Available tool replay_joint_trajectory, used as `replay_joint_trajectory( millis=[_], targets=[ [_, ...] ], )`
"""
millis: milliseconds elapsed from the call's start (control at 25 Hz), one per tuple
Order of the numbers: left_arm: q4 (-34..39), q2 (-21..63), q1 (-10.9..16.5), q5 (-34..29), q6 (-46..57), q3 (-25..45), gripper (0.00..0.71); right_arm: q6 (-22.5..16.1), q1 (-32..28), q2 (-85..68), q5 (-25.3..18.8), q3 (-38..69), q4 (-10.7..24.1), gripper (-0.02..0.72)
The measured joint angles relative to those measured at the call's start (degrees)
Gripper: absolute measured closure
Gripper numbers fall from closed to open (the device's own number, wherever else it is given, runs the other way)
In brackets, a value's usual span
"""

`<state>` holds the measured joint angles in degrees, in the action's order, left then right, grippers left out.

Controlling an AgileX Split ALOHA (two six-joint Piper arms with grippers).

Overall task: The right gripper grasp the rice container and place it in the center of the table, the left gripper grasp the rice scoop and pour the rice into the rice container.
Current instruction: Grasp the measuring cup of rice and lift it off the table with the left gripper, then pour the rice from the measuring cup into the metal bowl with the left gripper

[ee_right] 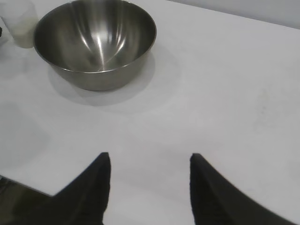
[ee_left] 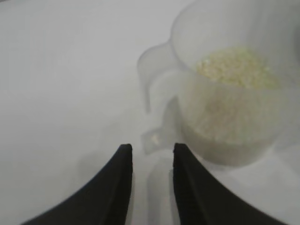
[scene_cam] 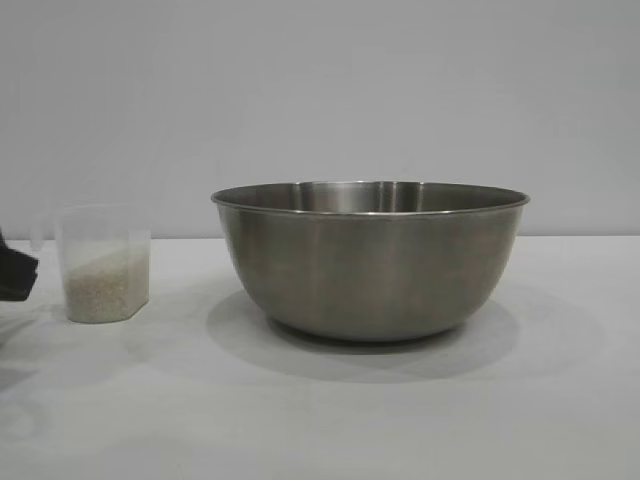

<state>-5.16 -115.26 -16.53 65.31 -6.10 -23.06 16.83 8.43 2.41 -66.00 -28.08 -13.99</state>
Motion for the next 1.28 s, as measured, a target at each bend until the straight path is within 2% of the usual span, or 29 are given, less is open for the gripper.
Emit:
replay_joint_trajectory(
  millis=[200, 280, 360, 520, 680, 960, 1280],
  targets=[
    [-0.1, -0.7, 0.0, 0.0, -0.7, -4.1, 0.542, 0.0, 0.0, 0.0, 0.0, 0.0, 0.0, 0.324],
    [1.0, -1.7, 0.0, 0.0, -1.3, -6.4, 0.644, 0.0, 0.0, 0.0, 0.0, 0.0, 0.0, 0.324],
    [3.3, -2.7, 0.0, -0.1, -1.5, -9.1, 0.71, 0.0, 0.0, 0.0, 0.0, 0.0, 0.0, 0.324],
    [6.7, -3.5, 0.0, -0.6, -3.1, -13.6, 0.71, 0.0, 0.0, 0.0, 0.0, 0.0, 0.0, 0.324],
    [12.0, -2.8, 0.0, -0.6, -10.5, -17.5, 0.71, 0.0, 0.0, 0.0, 0.0, 0.0, 0.0, 0.324],
    [23.8, 1.0, 0.0, -0.6, -27.9, -22.6, 0.71, 0.0, 0.0, 0.0, 0.0, 0.0, 0.0, 0.324],
    [38.8, 6.8, -0.4, -0.6, -50.5, -23.4, 0.71, 0.0, 0.0, 0.0, 0.0, 0.0, 0.0, 0.324]
  ],
)
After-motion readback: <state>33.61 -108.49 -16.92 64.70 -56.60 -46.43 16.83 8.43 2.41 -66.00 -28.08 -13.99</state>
